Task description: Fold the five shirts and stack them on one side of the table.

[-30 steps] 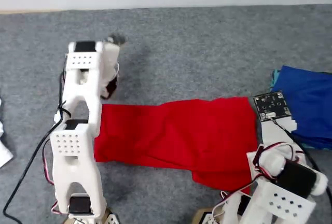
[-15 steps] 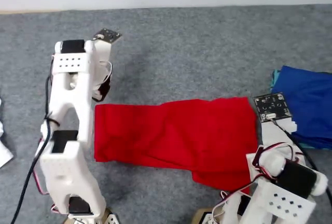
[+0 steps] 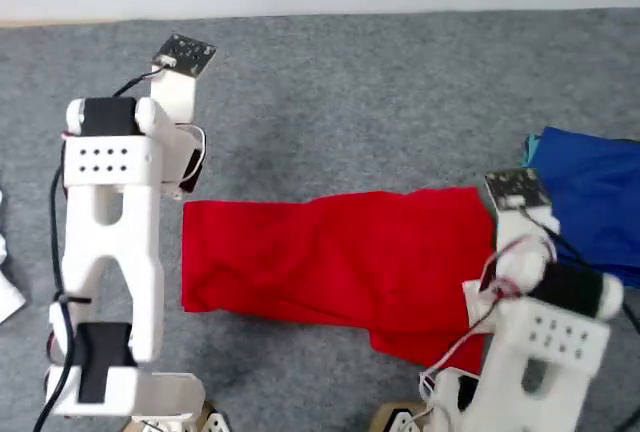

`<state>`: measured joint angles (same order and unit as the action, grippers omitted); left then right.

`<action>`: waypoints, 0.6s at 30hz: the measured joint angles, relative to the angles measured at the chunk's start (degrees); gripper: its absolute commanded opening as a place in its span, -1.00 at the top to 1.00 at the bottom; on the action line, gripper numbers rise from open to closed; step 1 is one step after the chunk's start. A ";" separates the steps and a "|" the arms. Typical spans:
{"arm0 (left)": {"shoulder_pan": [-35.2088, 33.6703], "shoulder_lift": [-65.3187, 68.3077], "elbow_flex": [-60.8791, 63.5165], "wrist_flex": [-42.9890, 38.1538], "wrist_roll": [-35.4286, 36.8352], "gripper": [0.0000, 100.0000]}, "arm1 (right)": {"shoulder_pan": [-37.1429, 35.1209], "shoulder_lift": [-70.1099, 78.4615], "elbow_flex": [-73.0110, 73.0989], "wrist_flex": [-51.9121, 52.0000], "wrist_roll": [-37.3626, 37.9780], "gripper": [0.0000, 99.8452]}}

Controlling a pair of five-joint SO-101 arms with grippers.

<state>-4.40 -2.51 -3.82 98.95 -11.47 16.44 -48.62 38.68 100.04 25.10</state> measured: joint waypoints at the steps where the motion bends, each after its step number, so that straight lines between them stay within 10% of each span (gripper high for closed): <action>1: 0.00 -0.70 0.88 0.00 0.00 0.99 | -0.97 2.20 -1.23 0.00 0.00 0.70; 18: -0.79 -2.20 13.45 -4.40 0.00 0.99 | -9.67 39.12 -16.09 -5.54 1.85 0.66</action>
<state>-5.19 -4.70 9.63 94.55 -11.47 6.77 -9.49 22.59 94.51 26.95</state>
